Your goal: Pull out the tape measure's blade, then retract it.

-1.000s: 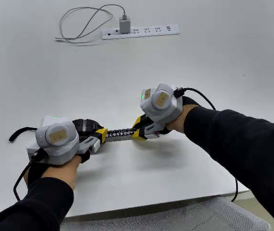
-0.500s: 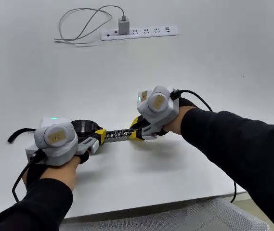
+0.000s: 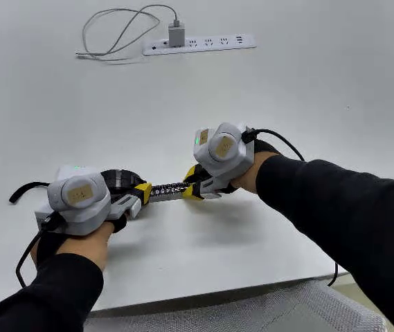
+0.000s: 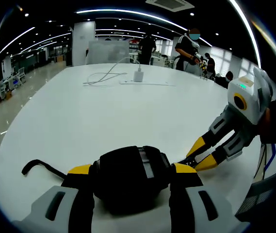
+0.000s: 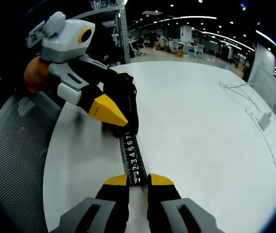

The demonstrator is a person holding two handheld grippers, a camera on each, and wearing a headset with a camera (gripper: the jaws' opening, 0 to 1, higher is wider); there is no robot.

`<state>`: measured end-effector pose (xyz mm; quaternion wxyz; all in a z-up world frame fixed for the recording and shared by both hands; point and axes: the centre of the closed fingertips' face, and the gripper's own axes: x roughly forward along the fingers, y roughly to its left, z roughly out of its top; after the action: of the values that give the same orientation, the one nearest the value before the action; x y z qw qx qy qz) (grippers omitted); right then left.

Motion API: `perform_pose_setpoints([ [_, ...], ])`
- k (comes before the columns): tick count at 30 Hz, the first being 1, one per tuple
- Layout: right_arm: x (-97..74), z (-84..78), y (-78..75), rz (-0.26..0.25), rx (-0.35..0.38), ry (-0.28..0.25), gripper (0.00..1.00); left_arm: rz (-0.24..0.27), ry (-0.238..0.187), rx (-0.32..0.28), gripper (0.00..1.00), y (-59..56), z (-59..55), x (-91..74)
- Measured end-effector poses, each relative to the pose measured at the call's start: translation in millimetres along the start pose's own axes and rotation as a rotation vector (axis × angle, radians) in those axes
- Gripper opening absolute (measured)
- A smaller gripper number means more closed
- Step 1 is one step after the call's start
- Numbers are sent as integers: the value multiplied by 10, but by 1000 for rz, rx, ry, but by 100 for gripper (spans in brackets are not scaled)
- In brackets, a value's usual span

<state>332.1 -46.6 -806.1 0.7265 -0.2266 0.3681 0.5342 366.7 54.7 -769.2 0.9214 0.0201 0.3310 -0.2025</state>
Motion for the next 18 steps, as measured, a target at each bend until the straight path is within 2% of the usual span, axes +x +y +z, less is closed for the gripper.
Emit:
perform_pose_setpoints([
  [18, 57, 65, 18, -3, -3, 1, 10, -9, -5, -1, 58, -6, 1, -20],
])
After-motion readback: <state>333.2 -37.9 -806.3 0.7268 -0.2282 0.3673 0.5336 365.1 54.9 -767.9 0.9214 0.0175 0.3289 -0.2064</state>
